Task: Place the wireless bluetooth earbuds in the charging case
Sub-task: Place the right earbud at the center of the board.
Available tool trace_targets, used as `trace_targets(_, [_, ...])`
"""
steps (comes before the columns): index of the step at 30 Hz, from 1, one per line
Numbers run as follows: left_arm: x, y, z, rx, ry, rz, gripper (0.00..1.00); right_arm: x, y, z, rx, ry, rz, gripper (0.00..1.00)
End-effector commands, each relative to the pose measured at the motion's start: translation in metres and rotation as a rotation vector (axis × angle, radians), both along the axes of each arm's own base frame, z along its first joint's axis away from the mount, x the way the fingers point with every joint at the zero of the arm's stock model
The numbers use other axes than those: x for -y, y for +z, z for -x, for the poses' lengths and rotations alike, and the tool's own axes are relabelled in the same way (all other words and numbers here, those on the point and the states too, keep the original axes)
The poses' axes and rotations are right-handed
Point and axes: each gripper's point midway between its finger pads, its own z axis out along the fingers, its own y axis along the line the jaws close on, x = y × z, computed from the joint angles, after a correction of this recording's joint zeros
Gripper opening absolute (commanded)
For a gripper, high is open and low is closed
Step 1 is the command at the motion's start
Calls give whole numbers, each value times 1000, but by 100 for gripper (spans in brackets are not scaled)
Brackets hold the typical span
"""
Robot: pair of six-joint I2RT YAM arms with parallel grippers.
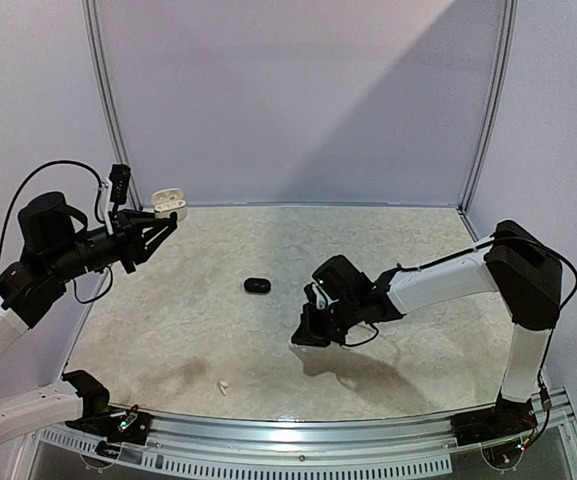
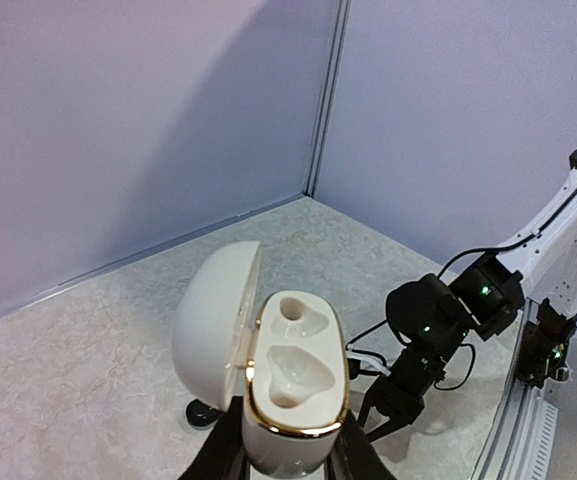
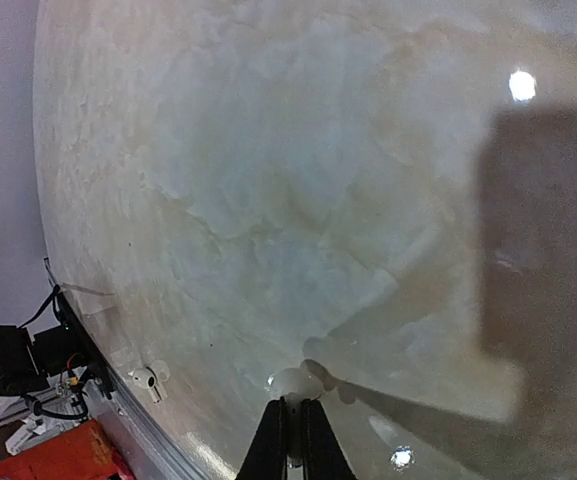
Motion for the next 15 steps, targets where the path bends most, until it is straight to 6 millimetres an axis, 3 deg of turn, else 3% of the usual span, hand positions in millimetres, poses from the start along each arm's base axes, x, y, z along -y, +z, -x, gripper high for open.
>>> trace_targets(1, [-4,4,0,21,15,5,0,2,-14,4,-123,-72,-47,0])
trace_targets(8, [-4,6,-1,29,17,11,0,27,-34,19,-198,-125,16,1])
trace_targets(15, [-4,6,-1,30,17,10,0,48,-39,26,-210,-154,106,18])
